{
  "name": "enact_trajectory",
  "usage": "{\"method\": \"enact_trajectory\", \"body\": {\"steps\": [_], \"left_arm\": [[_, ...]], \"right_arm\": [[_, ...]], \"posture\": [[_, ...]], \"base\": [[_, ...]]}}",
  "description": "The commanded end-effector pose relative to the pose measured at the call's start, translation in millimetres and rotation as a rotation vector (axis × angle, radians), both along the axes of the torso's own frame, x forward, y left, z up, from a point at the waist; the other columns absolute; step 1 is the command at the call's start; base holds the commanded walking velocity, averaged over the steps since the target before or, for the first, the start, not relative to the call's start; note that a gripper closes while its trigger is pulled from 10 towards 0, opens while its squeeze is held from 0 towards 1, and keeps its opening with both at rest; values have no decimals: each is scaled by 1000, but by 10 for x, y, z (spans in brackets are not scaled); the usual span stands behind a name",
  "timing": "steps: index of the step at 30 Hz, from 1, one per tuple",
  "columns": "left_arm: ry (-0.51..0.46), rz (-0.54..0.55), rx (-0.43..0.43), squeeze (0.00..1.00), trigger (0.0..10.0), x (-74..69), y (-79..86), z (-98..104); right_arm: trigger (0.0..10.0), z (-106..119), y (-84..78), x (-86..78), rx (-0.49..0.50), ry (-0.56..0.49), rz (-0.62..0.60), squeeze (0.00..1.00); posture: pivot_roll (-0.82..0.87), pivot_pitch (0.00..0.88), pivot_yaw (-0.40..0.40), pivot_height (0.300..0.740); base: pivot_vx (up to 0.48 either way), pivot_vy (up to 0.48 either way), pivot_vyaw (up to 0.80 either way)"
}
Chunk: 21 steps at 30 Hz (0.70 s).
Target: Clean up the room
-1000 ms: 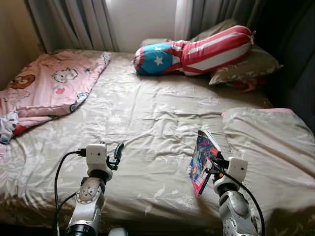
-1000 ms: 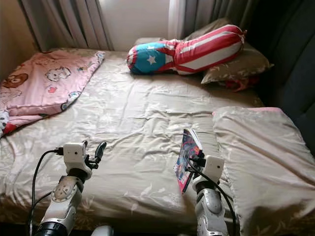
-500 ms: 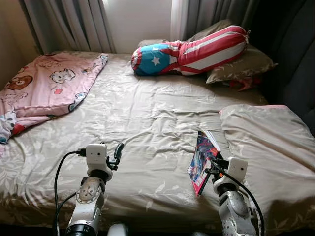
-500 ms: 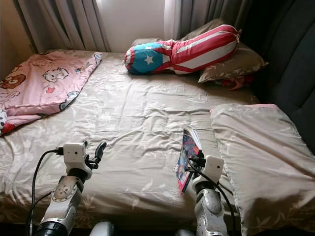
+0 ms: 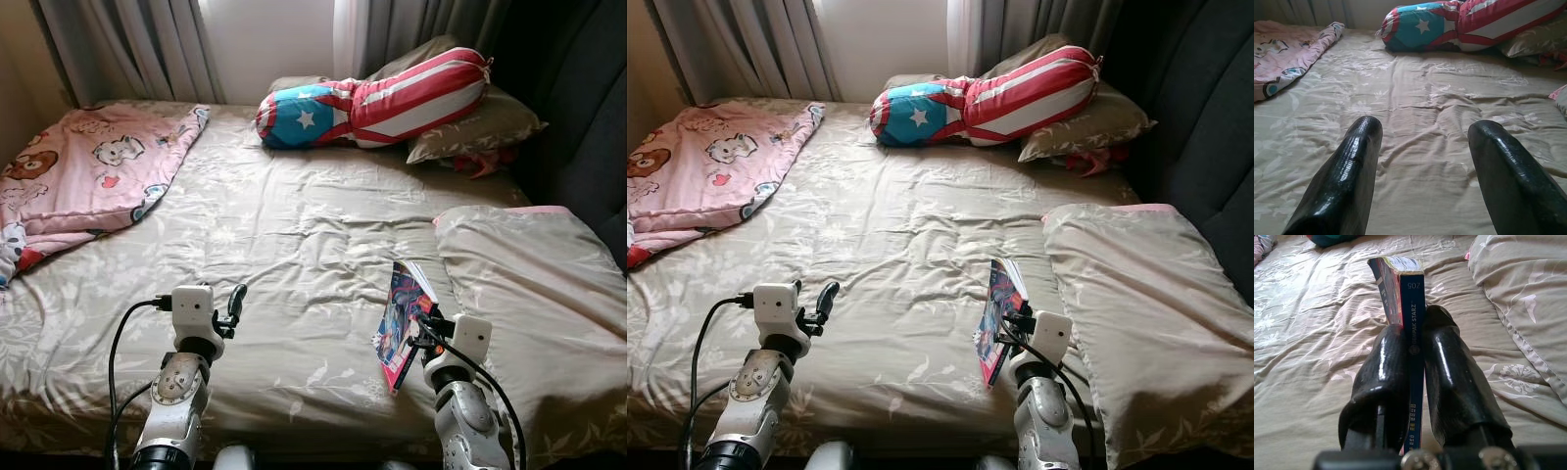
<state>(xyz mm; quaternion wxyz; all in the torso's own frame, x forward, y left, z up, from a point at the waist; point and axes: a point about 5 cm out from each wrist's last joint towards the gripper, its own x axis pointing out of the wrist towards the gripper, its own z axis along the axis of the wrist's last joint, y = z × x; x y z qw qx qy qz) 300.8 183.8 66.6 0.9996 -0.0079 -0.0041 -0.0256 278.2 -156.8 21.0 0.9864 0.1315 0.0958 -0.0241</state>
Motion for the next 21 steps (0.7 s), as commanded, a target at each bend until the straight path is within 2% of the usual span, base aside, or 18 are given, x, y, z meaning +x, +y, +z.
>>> {"method": "enact_trajectory", "body": {"steps": [1,8,15,17,21], "left_arm": [[-17,-14,6,0,10000,21,-33,50],[-19,-12,4,0,10000,22,-30,52],[-21,-15,2,0,10000,22,-41,55],[-22,-13,2,0,10000,23,-41,54],[-24,-10,2,0,10000,25,-42,60]], "right_arm": [[10000,90,19,68,-2,-48,14,0],[10000,92,23,68,-4,-51,16,0],[10000,74,35,74,-24,-26,34,0],[10000,101,43,69,-34,-60,42,0],[10000,109,42,64,-21,-71,33,0]], "posture": [[-32,0,-22,645],[-31,0,-22,645],[-32,0,-22,636],[-32,0,-22,622],[-32,0,-22,622]], "base": [[0,0,0],[270,0,0],[0,0,0],[0,0,0],[0,0,0]]}}
